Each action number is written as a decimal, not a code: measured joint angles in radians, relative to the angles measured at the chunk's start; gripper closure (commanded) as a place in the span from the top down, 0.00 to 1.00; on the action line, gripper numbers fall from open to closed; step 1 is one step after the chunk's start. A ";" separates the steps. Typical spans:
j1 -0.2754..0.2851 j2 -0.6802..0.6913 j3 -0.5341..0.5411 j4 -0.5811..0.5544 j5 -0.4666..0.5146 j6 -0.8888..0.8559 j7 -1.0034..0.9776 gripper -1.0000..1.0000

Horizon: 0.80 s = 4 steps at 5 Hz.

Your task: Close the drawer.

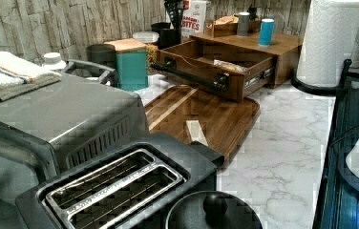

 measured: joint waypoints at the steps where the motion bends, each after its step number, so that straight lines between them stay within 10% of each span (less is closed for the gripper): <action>1: 0.004 0.039 0.000 -0.011 -0.044 0.170 -0.087 0.00; 4: 0.015 0.179 0.010 -0.018 -0.087 0.283 -0.110 0.00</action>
